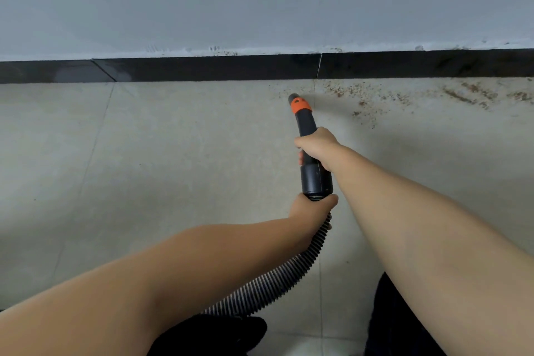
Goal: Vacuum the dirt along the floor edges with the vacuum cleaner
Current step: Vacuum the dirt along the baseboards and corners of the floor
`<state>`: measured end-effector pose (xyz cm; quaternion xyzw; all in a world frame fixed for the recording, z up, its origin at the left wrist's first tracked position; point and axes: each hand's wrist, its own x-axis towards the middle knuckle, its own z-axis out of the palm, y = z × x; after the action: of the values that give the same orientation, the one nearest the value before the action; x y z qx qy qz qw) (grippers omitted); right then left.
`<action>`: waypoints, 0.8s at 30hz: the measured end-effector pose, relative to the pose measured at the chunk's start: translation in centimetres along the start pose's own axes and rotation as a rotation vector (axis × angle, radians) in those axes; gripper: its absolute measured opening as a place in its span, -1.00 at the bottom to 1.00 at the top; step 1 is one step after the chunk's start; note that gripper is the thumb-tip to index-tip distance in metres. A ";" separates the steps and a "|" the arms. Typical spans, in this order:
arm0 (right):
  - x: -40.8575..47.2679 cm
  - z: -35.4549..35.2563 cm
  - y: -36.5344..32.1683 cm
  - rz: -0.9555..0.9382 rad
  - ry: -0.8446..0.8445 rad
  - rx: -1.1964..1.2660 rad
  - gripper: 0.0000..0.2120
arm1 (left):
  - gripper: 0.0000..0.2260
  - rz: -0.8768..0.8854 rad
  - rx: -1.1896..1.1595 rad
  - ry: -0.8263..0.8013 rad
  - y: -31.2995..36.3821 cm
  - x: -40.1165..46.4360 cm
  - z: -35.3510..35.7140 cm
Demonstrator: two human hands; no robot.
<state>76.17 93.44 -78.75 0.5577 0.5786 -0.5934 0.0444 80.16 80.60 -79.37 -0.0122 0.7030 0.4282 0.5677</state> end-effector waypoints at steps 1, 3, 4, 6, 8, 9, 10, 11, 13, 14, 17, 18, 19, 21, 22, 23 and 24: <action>0.0 0.8 -0.4 -0.009 -0.013 -0.029 -0.77 | -0.74 -0.003 -0.020 0.010 -0.1 0.1 -0.4; 0.0 2.1 -1.0 -0.021 -0.032 -0.065 -0.78 | -0.75 -0.007 -0.051 0.023 -0.2 0.3 -1.2; 0.0 2.5 -1.2 -0.027 -0.038 -0.077 -0.79 | -0.77 -0.007 -0.061 0.028 -0.2 0.5 -1.5; 0.2 2.9 -1.5 -0.030 -0.038 -0.084 -0.80 | -0.80 -0.010 -0.067 0.026 0.0 0.9 -2.0; 0.4 2.5 -1.4 -0.020 -0.023 -0.063 -0.81 | -0.78 -0.021 -0.053 0.011 0.2 1.1 -2.0; 0.6 2.0 -1.3 -0.009 -0.006 -0.042 -0.80 | -0.76 -0.028 -0.037 -0.001 0.4 1.1 -1.8; 0.7 1.4 -1.1 0.006 0.017 -0.016 -0.79 | -0.75 -0.034 -0.018 -0.017 0.6 1.1 -1.6; 0.8 0.7 -0.8 0.023 0.042 0.011 -0.78 | -0.77 -0.038 0.001 -0.038 0.8 1.0 -1.2; 1.0 -0.8 -0.3 0.052 0.090 0.059 -0.77 | -0.83 -0.040 0.036 -0.087 1.3 0.9 -0.4; 1.2 -1.6 -0.1 0.060 0.115 0.074 -0.77 | -0.85 -0.041 0.046 -0.108 1.6 1.0 0.1; 2.0 -2.9 -0.2 0.058 0.153 0.078 -0.77 | -0.85 -0.042 0.047 -0.128 2.6 1.4 0.9; 2.3 -2.9 -0.4 0.049 0.149 0.069 -0.75 | -0.85 -0.043 0.035 -0.120 2.8 1.6 1.0; 2.5 -2.7 -0.7 0.038 0.138 0.054 -0.75 | -0.84 -0.042 0.017 -0.110 3.0 1.8 0.9; 2.6 -1.8 -1.3 0.018 0.104 0.014 -0.75 | -0.81 -0.048 -0.024 -0.086 2.9 2.0 0.6; 2.6 -1.2 -1.5 0.009 0.084 -0.004 -0.75 | -0.79 -0.055 -0.042 -0.075 2.7 2.0 0.3; 2.5 -0.5 -1.6 0.002 0.065 -0.018 -0.76 | -0.77 -0.062 -0.054 -0.063 2.5 2.0 0.0; 2.4 0.2 -1.7 -0.004 0.047 -0.024 -0.77 | -0.76 -0.064 -0.063 -0.051 2.3 2.1 -0.4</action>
<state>73.99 95.29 -79.43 0.5700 0.5877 -0.5731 0.0365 77.95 82.74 -79.70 -0.0415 0.6736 0.4320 0.5983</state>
